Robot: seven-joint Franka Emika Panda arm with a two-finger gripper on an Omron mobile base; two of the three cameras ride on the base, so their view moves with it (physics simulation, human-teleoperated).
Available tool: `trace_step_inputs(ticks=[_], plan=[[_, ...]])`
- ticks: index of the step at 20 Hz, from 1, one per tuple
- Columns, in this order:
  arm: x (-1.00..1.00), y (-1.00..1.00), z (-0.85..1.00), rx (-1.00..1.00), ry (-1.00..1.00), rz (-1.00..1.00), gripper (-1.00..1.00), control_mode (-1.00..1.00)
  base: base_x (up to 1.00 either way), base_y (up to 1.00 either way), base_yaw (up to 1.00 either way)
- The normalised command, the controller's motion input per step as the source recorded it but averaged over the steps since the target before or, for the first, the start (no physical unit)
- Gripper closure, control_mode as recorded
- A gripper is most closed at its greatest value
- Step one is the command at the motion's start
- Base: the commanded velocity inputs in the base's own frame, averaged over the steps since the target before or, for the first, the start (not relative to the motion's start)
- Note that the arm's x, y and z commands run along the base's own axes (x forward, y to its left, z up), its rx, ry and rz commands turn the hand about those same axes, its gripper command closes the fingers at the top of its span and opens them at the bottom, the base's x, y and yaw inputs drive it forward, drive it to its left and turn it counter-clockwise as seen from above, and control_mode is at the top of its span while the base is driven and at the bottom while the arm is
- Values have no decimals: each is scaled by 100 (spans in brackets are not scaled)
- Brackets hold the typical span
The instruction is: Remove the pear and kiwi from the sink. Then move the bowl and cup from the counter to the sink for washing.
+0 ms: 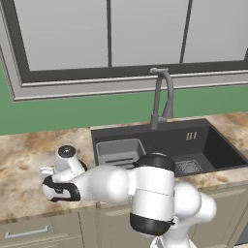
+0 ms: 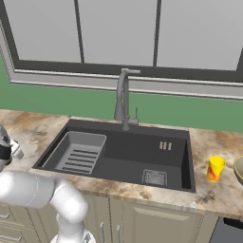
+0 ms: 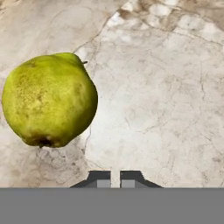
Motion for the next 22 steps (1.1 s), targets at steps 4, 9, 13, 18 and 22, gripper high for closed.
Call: trace_step_inputs(ticks=[4, 9, 13, 18, 22], plan=[[13, 11, -18, 0, 4, 0, -100, -100, 0, 0, 0], [5, 4, -15, 0, 5, 0, -100, -100, 0, 0, 0], [0, -8, 0, 0, 2, 0, -100, -100, 0, 0, 0], [-3, -17, 13, 0, 0, -2, -100, -100, 0, 0, 0], [-7, -25, 20, 0, 1, -5, -100, -100, 0, 0, 0]])
